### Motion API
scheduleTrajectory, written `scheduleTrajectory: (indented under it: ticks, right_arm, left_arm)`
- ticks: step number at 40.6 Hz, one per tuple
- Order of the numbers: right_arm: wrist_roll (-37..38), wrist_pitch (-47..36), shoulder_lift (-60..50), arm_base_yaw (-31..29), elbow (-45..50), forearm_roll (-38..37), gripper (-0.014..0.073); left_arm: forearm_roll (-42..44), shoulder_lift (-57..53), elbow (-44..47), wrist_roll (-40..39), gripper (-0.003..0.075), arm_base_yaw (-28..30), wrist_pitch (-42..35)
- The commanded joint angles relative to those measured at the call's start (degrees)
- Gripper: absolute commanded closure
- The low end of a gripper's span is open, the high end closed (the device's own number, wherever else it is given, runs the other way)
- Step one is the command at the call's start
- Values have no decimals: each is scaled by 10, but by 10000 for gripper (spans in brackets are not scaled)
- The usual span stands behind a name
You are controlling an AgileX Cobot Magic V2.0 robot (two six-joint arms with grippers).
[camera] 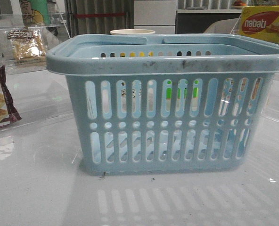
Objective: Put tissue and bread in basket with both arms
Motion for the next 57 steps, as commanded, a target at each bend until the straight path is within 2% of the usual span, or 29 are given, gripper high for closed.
scheduleTrajectory:
  ticks: [1,29,35,42,46,50,57]
  right_arm:
    - [-1,-54,-11,-4,0,-2,537]
    - [-1,-54,-11,-4,0,-2,537]
    - [-1,-81,-11,-4,0,-2,537]
    - [0,-102,-11,-3,-4,-2,537]
    - [1,-85,-11,-2,-39,-2,537]
    - [1,-29,-11,-2,-103,-2,537]
    - [1,73,25,-2,-228,-2,537]
  left_arm:
    - [-5,-10,-1,0,629,0,-50]
    - [-5,-10,-1,0,629,0,-50]
    - [-5,-10,-1,0,629,0,-50]
    - [-5,-10,-5,0,629,0,-112]
    - [-5,-10,-37,0,629,0,-120]
    - [-5,-7,-88,0,629,0,-117]
    - [-5,35,-215,0,629,0,-19]
